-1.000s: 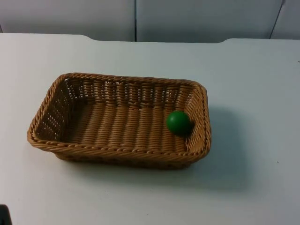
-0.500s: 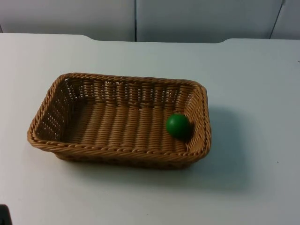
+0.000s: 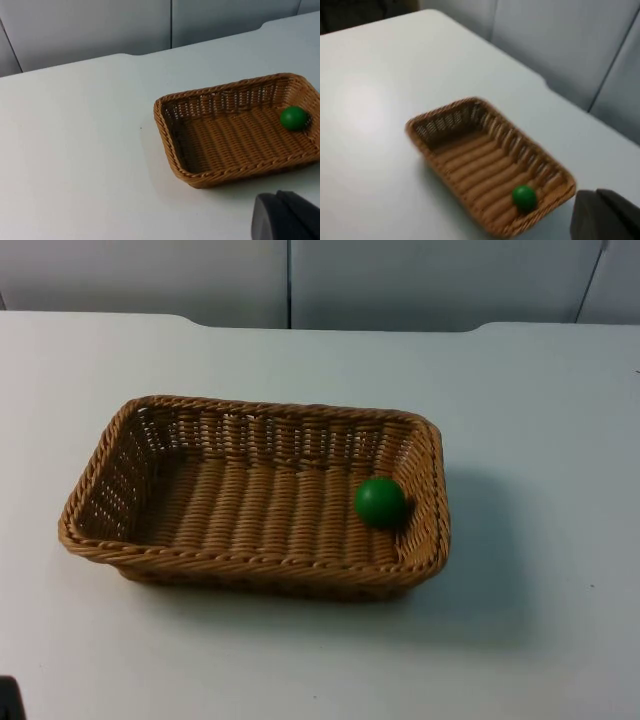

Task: Pick up the basket with the left hand and place the ball into the basket with the right hand.

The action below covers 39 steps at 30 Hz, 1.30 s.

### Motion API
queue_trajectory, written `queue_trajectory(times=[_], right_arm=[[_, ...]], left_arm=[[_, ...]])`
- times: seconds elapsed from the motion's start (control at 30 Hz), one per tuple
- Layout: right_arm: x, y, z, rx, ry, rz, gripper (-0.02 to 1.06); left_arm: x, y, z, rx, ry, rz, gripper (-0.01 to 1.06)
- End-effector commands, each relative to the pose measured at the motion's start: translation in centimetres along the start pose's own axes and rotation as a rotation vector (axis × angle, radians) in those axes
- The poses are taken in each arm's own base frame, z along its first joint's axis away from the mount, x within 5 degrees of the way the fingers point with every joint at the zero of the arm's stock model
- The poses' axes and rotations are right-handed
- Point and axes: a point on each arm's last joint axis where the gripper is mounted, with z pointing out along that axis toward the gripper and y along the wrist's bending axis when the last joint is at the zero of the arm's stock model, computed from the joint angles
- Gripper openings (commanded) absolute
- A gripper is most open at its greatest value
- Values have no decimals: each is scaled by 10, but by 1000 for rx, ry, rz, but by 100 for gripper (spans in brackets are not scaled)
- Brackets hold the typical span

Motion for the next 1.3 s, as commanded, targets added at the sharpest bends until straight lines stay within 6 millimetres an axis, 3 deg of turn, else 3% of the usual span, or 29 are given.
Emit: queue_trajectory(times=[0.0,0.23,0.37,0.5,0.6,1.03,1.17,1.27], right_arm=[[20,4,-12,-83,38,-8,0],[77,12,-47,-285,-46,-1,0],[94,15,-50,-322,-54,3,0],[126,21,-48,-369,-11,-1,0],[136,21,-47,-364,2,-6,0],[136,22,-49,-371,-19,27,0],[136,23,-50,-281,-8,81,0],[136,24,-49,-116,10,164,0]], left_arm=[[2,-1,-1,9,-4,-14,0],[2,-2,-1,9,-7,-13,0],[2,-2,-1,9,-7,-13,0],[2,-2,-1,9,-7,-13,0],[2,-2,-1,9,-5,-11,0],[12,0,8,12,54,22,0],[16,0,11,17,77,19,0],[16,0,10,18,80,19,0]])
